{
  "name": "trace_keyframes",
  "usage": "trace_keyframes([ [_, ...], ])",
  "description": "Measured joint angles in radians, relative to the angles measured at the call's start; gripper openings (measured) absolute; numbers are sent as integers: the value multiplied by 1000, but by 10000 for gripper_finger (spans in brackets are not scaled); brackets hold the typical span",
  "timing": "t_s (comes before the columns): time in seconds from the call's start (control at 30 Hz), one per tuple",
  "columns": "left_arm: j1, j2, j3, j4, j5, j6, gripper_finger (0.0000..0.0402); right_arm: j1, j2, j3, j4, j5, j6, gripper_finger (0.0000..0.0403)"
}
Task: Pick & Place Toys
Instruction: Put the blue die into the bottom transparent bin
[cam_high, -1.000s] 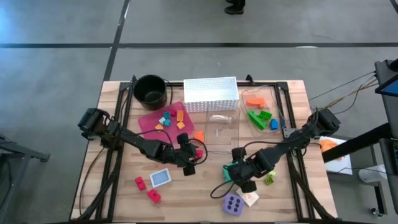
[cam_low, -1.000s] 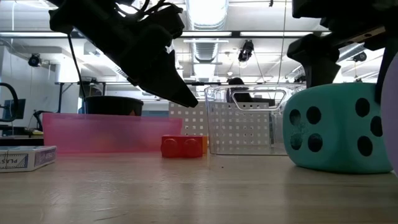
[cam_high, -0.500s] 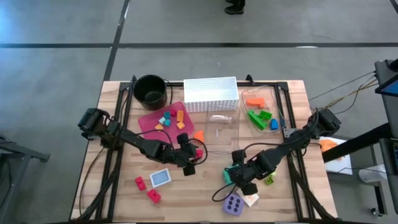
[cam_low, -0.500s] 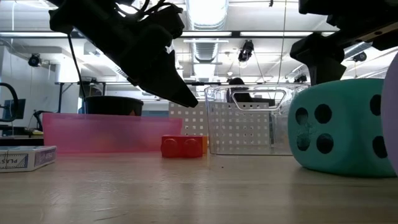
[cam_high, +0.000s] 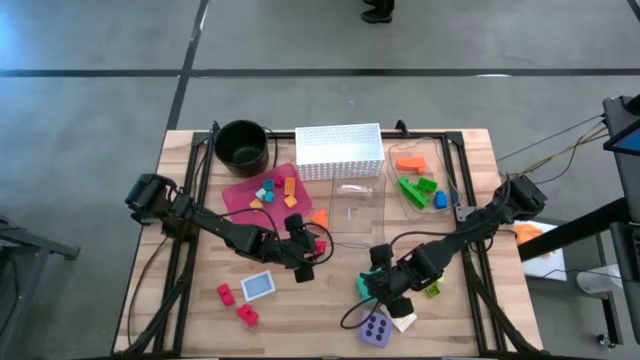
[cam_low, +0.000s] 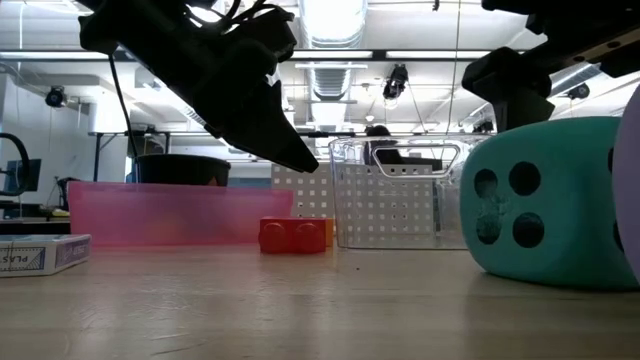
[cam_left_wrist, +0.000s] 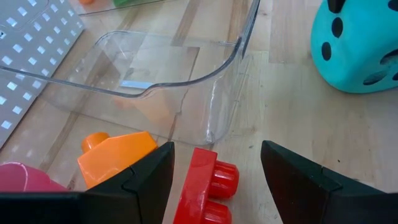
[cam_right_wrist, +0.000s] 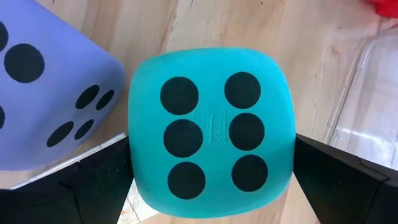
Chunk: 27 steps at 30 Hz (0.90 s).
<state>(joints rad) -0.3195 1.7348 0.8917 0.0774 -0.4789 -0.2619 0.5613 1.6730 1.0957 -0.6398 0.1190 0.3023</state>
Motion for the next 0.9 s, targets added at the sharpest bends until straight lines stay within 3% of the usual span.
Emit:
trace_keyframes([
  [0.57, 0, 0, 0, 0, 0, 0, 242, 0, 0, 54, 22, -19, -19, 398],
  [0.73, 0, 0, 0, 0, 0, 0, 243, 0, -1, 140, -1, -23, -99, 398],
  [0.9, 0, 0, 0, 0, 0, 0, 243, 0, -2, 280, -167, 29, -160, 398],
])
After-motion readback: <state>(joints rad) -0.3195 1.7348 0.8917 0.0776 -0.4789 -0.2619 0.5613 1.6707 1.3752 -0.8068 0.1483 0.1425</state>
